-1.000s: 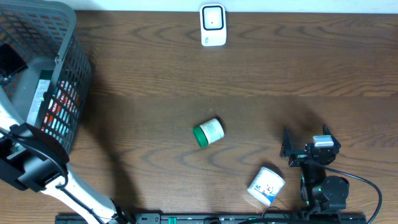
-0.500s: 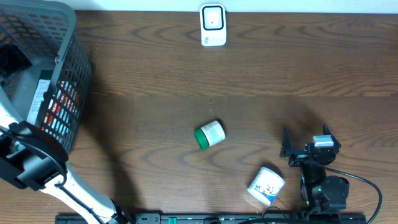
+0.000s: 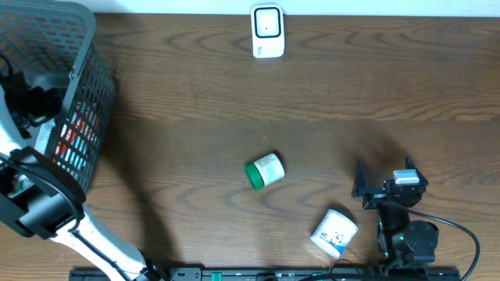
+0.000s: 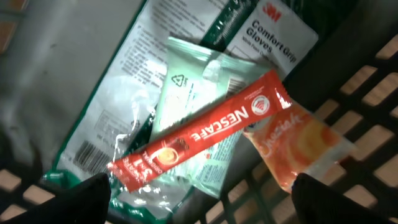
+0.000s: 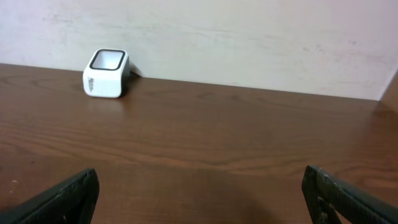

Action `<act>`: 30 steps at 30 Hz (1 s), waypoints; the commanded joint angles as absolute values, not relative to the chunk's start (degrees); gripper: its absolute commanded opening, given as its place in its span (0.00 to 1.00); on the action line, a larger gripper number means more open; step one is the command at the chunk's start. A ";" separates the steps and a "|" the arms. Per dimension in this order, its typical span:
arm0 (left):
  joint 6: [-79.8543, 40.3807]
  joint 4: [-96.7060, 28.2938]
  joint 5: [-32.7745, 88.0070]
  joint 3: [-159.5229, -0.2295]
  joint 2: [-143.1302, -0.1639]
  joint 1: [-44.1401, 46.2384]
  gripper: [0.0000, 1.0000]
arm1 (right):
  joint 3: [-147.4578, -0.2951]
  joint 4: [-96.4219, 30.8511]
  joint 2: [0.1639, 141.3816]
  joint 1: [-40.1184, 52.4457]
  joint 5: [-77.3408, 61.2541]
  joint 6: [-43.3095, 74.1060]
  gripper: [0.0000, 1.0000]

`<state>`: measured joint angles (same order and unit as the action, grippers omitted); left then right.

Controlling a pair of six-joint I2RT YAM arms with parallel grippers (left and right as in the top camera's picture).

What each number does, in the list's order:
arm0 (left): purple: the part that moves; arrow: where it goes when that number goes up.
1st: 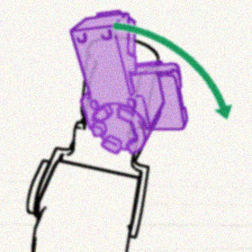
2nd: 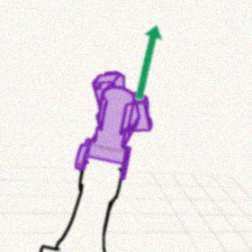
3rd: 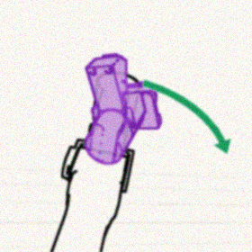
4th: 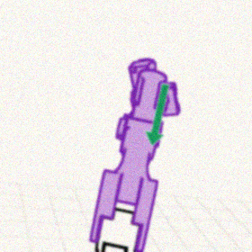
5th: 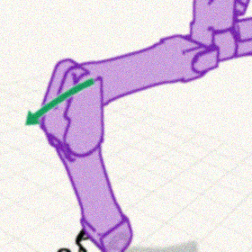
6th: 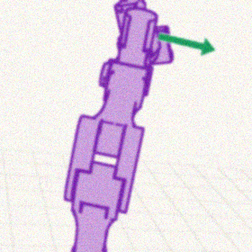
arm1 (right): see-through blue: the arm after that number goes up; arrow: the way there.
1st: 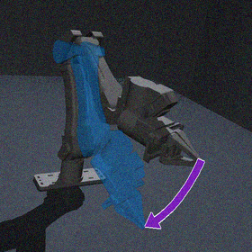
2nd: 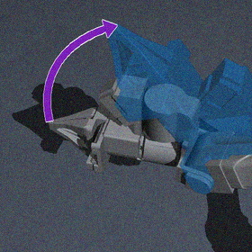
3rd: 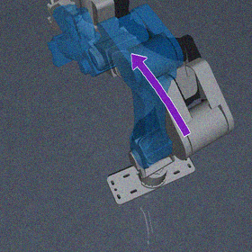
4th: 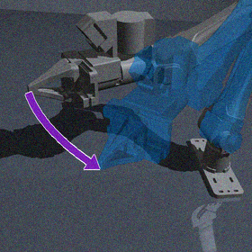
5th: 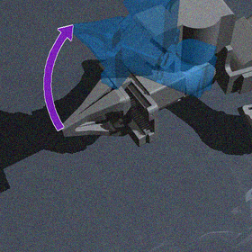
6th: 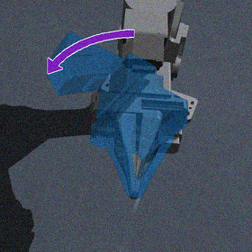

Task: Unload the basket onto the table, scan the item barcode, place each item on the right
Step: 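Lower the left gripper into the basket toward the red Nescafe stick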

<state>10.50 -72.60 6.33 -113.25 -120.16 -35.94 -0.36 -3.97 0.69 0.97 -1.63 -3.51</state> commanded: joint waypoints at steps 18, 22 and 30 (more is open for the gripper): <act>11.68 -72.20 6.85 -106.06 -124.95 -36.82 0.89 | -0.30 -4.14 0.43 1.17 -1.34 -2.85 0.99; 11.70 -72.64 6.83 -106.06 -124.95 -37.06 0.89 | -0.30 -4.14 0.43 1.17 -1.34 -2.83 0.99; 11.64 -73.12 3.53 -103.85 -124.97 -37.10 0.89 | -0.30 -4.14 0.43 1.17 -1.34 -2.83 0.99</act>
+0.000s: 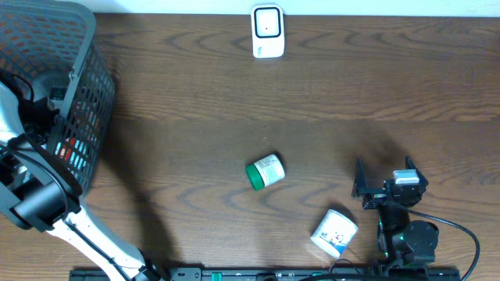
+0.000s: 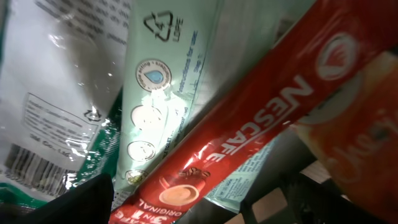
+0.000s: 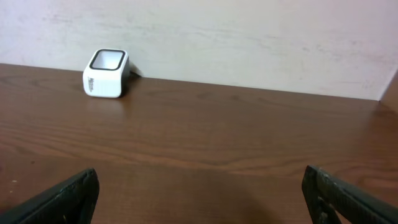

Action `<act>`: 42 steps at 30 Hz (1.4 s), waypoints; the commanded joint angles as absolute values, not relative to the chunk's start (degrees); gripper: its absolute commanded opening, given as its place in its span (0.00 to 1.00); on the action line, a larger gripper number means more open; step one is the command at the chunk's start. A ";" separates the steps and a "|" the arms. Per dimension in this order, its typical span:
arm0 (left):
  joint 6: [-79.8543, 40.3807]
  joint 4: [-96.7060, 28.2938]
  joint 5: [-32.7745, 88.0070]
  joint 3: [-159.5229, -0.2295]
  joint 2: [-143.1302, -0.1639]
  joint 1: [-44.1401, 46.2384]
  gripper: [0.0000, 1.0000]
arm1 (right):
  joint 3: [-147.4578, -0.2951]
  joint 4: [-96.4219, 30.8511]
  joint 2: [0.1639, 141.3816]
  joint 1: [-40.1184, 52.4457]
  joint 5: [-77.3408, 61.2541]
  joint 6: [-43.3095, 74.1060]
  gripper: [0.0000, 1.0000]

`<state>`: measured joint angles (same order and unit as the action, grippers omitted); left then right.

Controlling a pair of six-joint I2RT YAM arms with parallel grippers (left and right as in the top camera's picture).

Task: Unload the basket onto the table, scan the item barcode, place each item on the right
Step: 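Lower the left gripper into the basket toward the red Nescafe stick, then close the left gripper on the red Nescafe stick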

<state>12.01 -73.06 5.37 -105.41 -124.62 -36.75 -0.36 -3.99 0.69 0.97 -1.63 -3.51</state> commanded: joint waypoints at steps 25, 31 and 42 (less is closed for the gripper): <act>7.14 -75.35 3.62 -112.31 -124.66 -37.10 0.38 | -0.30 -4.14 0.43 1.17 -1.34 -2.85 0.99; 7.16 -76.05 3.60 -114.24 -124.27 -37.10 0.11 | -0.30 -4.14 0.43 1.17 -1.34 -2.83 0.99; 6.28 -75.79 3.60 -113.54 -124.29 -37.10 0.53 | -0.30 -4.14 0.43 1.17 -1.34 -2.83 0.99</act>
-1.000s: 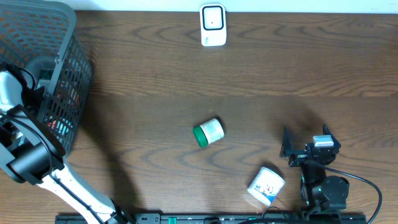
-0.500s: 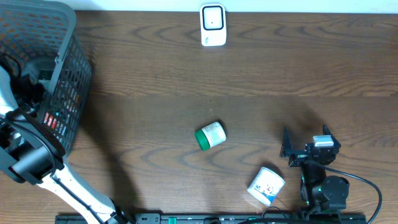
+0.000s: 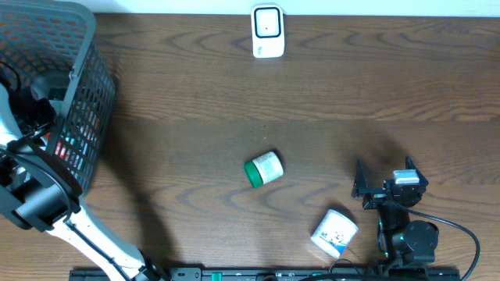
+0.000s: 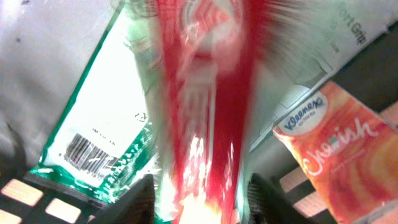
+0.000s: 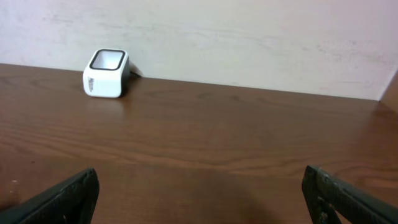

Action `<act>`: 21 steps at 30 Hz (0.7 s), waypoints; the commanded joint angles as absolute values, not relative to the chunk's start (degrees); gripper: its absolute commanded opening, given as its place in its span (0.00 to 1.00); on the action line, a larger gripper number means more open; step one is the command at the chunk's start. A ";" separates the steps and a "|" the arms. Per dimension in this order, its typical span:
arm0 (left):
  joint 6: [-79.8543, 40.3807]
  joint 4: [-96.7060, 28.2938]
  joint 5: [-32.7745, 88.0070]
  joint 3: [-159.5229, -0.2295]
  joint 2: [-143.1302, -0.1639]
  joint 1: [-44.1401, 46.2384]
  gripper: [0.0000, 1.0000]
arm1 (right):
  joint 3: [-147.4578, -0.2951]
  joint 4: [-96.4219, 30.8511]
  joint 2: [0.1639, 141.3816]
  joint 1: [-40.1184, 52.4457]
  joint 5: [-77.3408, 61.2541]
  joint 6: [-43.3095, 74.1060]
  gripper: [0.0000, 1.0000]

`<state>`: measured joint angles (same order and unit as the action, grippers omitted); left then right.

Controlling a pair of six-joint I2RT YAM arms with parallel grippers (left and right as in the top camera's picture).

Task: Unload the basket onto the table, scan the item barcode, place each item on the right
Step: 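Close the left gripper on the red Nescafe stick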

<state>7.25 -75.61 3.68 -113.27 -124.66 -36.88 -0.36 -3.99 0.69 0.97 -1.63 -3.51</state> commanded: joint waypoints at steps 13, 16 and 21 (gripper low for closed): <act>4.99 -69.93 8.75 -108.20 -124.31 -37.10 0.75 | -0.30 -4.14 0.43 1.17 -1.34 -2.85 0.99; 4.78 -67.96 11.14 -106.59 -124.31 -37.10 0.72 | -0.30 -4.14 0.43 1.17 -1.34 -2.83 0.99; 4.80 -67.31 10.92 -106.15 -124.29 -37.21 0.54 | -0.30 -4.14 0.43 1.17 -1.34 -2.83 0.99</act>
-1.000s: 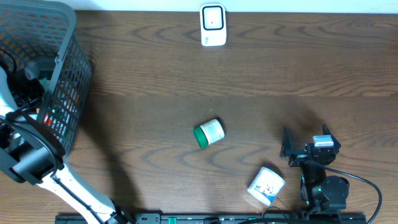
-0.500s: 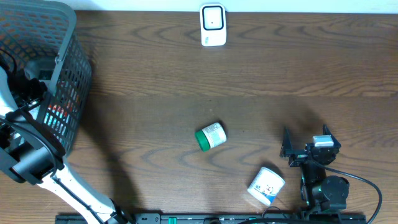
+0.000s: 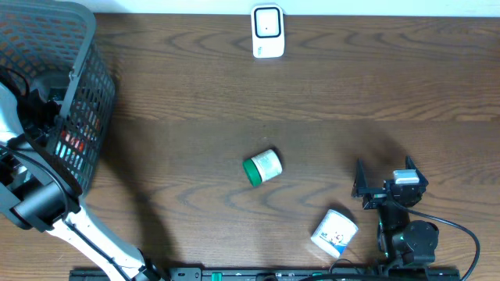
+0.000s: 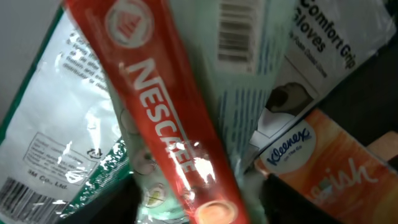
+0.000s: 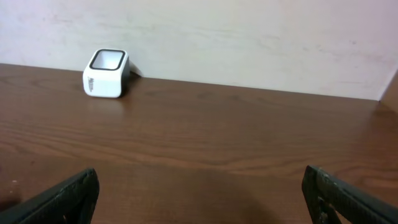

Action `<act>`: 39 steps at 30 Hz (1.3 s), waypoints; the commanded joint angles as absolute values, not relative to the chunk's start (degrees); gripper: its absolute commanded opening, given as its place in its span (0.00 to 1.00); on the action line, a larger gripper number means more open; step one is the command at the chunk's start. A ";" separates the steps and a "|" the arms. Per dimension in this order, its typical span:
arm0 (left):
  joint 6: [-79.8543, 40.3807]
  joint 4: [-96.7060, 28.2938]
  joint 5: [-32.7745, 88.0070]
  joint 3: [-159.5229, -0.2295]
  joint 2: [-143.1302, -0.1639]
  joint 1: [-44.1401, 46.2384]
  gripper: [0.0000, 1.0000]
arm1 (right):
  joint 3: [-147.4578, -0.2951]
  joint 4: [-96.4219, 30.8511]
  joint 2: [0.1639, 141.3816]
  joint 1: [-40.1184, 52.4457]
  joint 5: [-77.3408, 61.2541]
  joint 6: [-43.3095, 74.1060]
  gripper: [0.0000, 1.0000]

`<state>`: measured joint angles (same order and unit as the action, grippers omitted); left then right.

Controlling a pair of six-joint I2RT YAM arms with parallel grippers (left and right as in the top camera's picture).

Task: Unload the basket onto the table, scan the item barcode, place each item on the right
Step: 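Close the left gripper on the red Nescafe stick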

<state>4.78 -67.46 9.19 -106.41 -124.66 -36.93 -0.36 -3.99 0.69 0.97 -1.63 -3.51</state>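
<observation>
Deep in the black mesh basket (image 3: 87,92), my left gripper (image 4: 202,210) is shut on a red Nescafe stick (image 4: 163,134). The stick runs up and to the left from between the dark fingers (image 4: 115,200). A pale green packet (image 4: 239,74) with a barcode lies pressed behind it. In the overhead view the basket wall hides the gripper itself. The white scanner (image 3: 267,31) stands at the table's far edge and also appears as the scanner (image 5: 106,73) ahead of my right gripper (image 5: 202,199). That gripper rests open and empty near the front right, the right gripper (image 3: 383,165).
More packs fill the basket: an orange Kleenex pack (image 4: 329,171), a 3M glove bag (image 4: 311,37) and a green-edged clear bag (image 4: 43,149). On the table lie a green-lidded jar (image 3: 262,168) and a small white carton (image 3: 334,232) near the right arm.
The Nescafe stick was a blur between the left fingers; now it is sharp and held there, tilted up-left. The packs behind it sit differently in the view. The right arm has not moved.
My left gripper first hung open above the packets in the basket, the stick lying slantwise. Then it was lower, with a finger on each side of the stick. Then the fingers stood closer together around it, and now they hold it.
</observation>
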 commanded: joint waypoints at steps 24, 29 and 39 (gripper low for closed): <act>-6.66 -62.37 7.99 -106.59 -120.79 -37.39 0.66 | -0.30 -4.14 0.43 1.17 -1.34 -2.85 0.99; -7.42 -58.41 5.34 -103.20 -120.79 -37.36 0.66 | -0.30 -4.14 0.43 1.17 -1.34 -2.83 0.99; -7.62 -55.59 5.52 -101.41 -120.81 -37.28 0.42 | -0.30 -4.14 0.43 1.17 -1.34 -2.83 0.99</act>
<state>-7.49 -55.92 6.63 -101.78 -122.10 -37.08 -0.36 -3.99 0.69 0.97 -1.63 -3.51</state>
